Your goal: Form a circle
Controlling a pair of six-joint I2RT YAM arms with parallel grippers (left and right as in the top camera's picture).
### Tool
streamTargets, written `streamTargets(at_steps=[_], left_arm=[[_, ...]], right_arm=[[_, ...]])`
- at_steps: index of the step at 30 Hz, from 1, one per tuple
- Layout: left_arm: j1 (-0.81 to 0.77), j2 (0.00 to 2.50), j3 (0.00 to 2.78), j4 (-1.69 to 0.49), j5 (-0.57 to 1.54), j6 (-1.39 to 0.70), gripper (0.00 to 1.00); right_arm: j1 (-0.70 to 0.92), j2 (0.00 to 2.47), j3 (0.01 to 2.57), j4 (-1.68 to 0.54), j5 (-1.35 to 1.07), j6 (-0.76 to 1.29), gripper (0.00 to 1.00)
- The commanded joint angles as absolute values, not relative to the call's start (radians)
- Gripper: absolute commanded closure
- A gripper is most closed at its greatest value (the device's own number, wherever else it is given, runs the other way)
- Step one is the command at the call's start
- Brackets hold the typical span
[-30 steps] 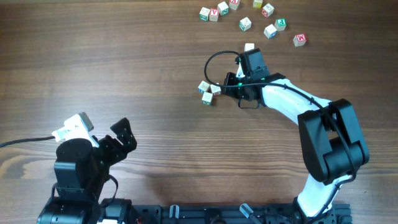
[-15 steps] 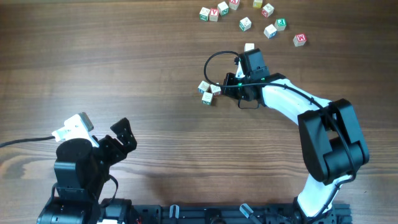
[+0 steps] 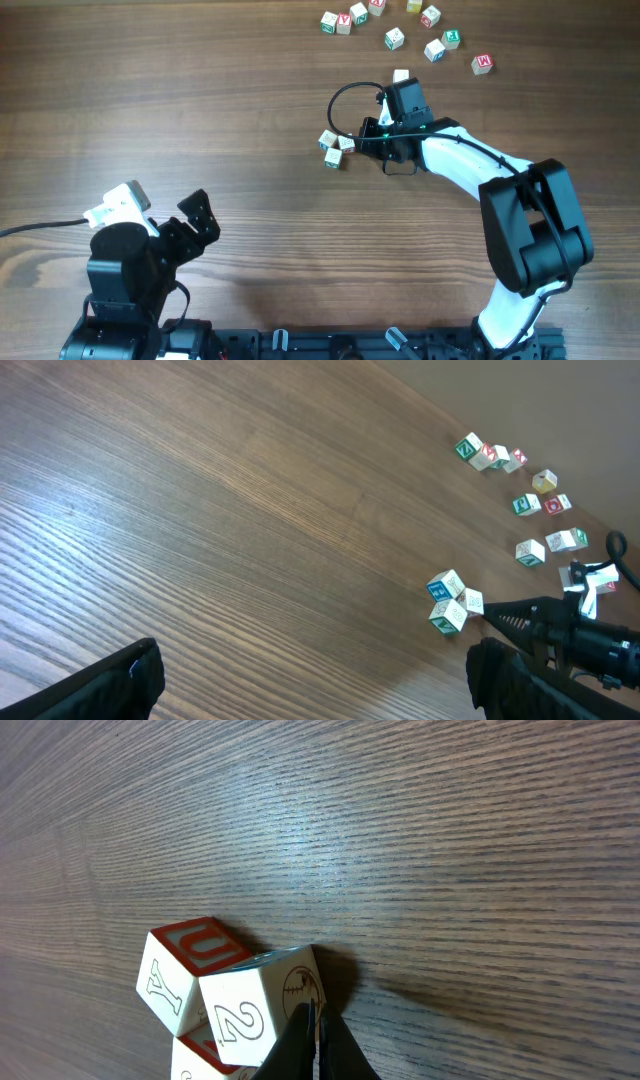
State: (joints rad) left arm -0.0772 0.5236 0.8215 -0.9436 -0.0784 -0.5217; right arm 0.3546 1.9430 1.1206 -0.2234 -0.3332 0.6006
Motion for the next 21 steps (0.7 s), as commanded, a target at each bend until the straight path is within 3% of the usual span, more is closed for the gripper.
streamTargets(at_steps=[1,11,17,18,20,21], left_arm=[[-0.076,0.52,0.814,-0.945,-0.088,-0.532,0.0],[-0.076,0.52,0.814,-0.945,-0.088,-0.532,0.0],[-0.076,0.52,0.814,-0.945,-0.088,-0.532,0.0],[-0.076,0.52,0.814,-0.945,-0.088,-0.532,0.0],[-0.076,0.52,0.814,-0.945,-0.088,-0.532,0.0],[-0.076,0.52,0.814,-0.945,-0.088,-0.532,0.0]], right_arm=[[0.357,1.961,1.117,-0.225,-0.334,0.602,0.95],[0.276,1.939,1.138,-0.274,-0.163,0.606,0.95],[0.226,1.726,1.148,-0.382,-0.071,0.602,0.95],[0.226,1.673,1.148,-0.4,-0.032,0.599,0.9],[0.226,1.557,1.148,-0.445,0.019,0.579,0.67],[0.226,1.48,1.148,-0.479,0.043,0.571,0.45]])
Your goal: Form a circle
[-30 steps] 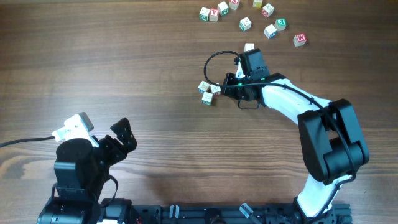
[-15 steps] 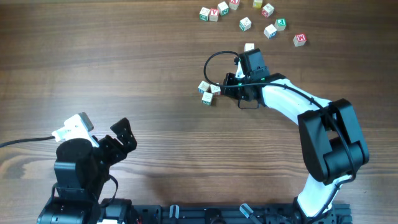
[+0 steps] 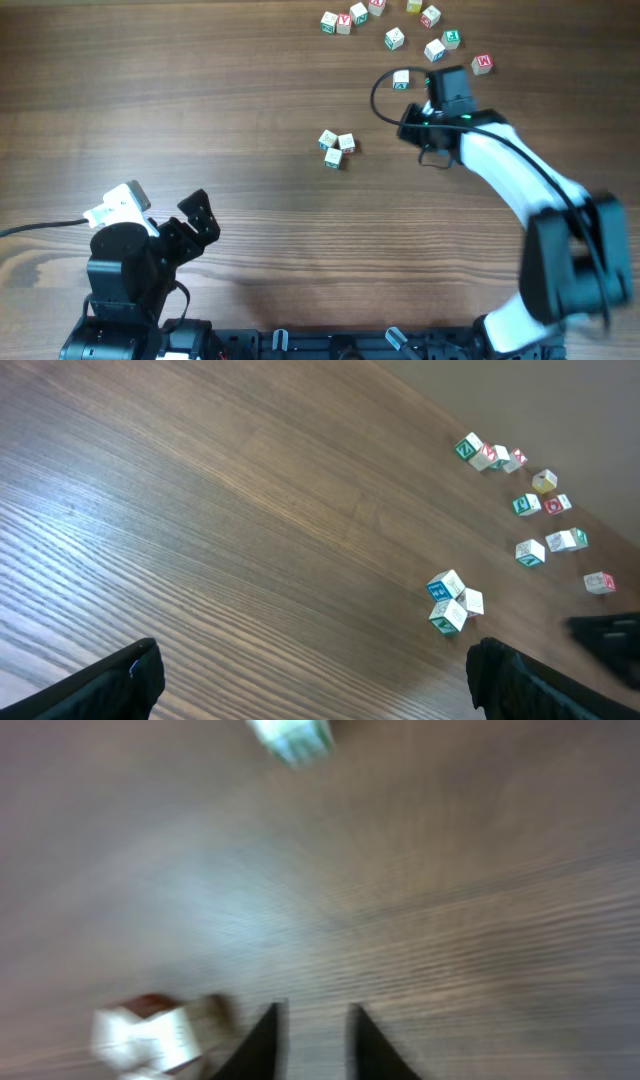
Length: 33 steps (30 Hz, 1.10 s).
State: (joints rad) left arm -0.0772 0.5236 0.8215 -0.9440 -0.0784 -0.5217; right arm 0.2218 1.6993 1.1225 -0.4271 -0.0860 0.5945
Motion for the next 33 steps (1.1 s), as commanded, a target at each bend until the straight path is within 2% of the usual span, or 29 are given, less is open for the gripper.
streamTargets(at_steps=[1,2,3,12,17,22,28,33], left_arm=[[-0.076,0.52,0.814,-0.945,-0.088,-0.532,0.0],[-0.076,0.52,0.814,-0.945,-0.088,-0.532,0.0],[-0.076,0.52,0.814,-0.945,-0.088,-0.532,0.0],[-0.076,0.52,0.814,-0.945,-0.088,-0.532,0.0],[-0.076,0.52,0.814,-0.945,-0.088,-0.532,0.0],[-0.076,0.52,0.814,-0.945,-0.088,-0.532,0.0],[-0.076,0.52,0.814,-0.945,-0.088,-0.532,0.0],[-0.076,0.52,0.814,-0.945,-0.088,-0.532,0.0]], right_arm=[[0.226,1.415,1.148,-0.514,0.07,0.571,0.32],[0.226,1.366,1.148,-0.542,0.091,0.572,0.19],[0.226,1.282,1.148,-0.588,0.125,0.574,0.0],[0.226,0.746,1.148,-0.868,0.439,0.576,0.0],[0.226,0.594,1.148,-1.036,0.691,0.588,0.0],[0.226,0.485,1.148,-1.15,0.744,0.624,0.0],[0.212,0.377,1.063,-1.045,0.685,0.654,0.0],[0.099,0.203,0.817,-0.802,0.46,0.656,0.0]])
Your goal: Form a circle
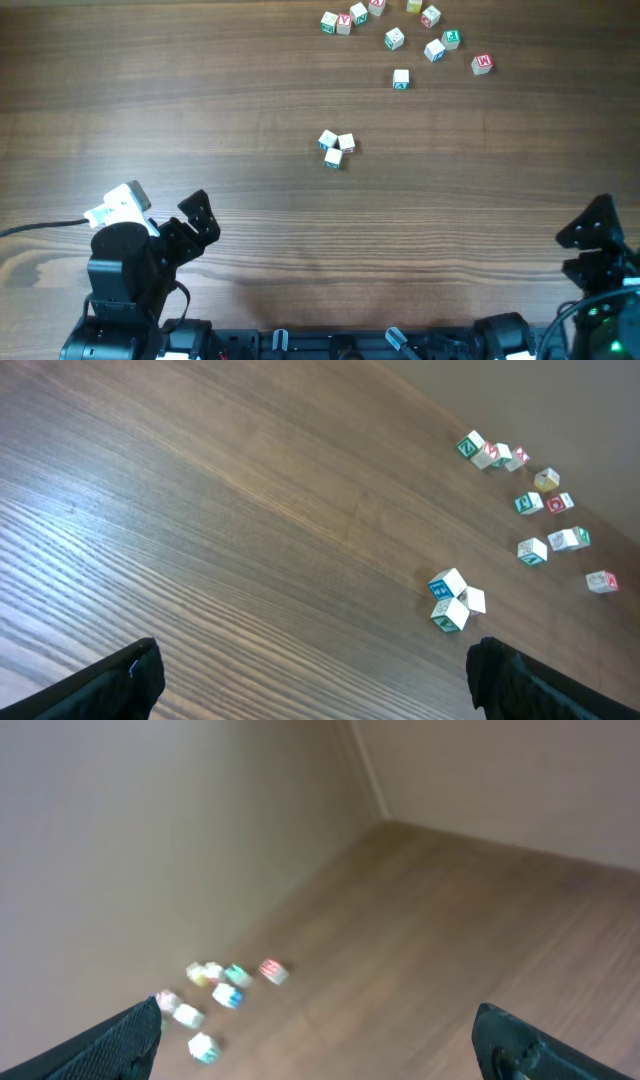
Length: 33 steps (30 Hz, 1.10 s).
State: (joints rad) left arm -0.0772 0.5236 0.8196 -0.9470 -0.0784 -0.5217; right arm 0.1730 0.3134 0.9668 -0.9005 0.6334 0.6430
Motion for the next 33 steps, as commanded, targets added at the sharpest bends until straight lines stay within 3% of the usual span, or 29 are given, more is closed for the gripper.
streamTargets(at_steps=[1,6,13,16,21,30,33], left_arm=[[-0.076,0.52,0.814,-0.945,-0.088,-0.532,0.0],[-0.076,0.52,0.814,-0.945,-0.088,-0.532,0.0],[-0.076,0.52,0.814,-0.945,-0.088,-0.532,0.0],[-0.076,0.52,0.814,-0.945,-0.088,-0.532,0.0],[-0.076,0.52,0.814,-0.945,-0.088,-0.532,0.0],[-0.076,0.52,0.814,-0.945,-0.088,-0.532,0.0],[-0.076,0.52,0.814,-0.945,-0.088,-0.532,0.0]], right_arm=[[0.066,0.169,0.759,-0.748,0.408,0.657,0.0],[-0.059,0.041,0.494,-0.461,0.224,0.679,0.0],[-0.066,0.004,0.176,0.109,0.216,0.803,0.0],[-0.066,0.004,0.078,0.241,0.241,0.874,0.0],[-0.066,0.003,0.004,0.247,0.269,0.894,0.0],[-0.066,0.003,0.004,0.025,0.291,0.888,0.0],[-0.066,0.003,0.004,0.028,0.252,0.734,0.0]])
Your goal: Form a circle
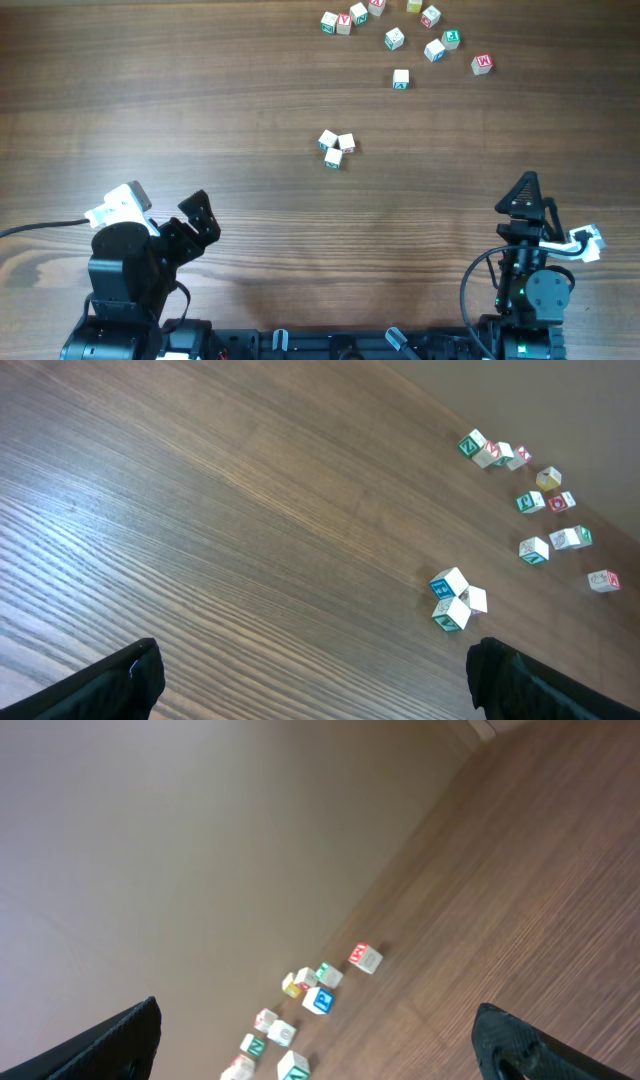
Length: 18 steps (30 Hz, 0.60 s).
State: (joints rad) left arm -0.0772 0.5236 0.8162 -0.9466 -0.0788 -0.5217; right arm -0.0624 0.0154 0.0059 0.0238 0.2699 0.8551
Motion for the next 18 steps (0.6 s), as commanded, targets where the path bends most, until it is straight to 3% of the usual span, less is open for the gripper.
streamTargets(at_steps=[1,18], left_arm=[[-0.076,0.52,0.814,-0.945,-0.088,-0.532,0.0],[-0.076,0.52,0.814,-0.945,-0.088,-0.532,0.0]], right_arm=[[-0.066,0.003,0.004,0.028,0.242,0.684,0.0],[-0.066,0.005,0.005,0.028,0.242,0.636,0.0]])
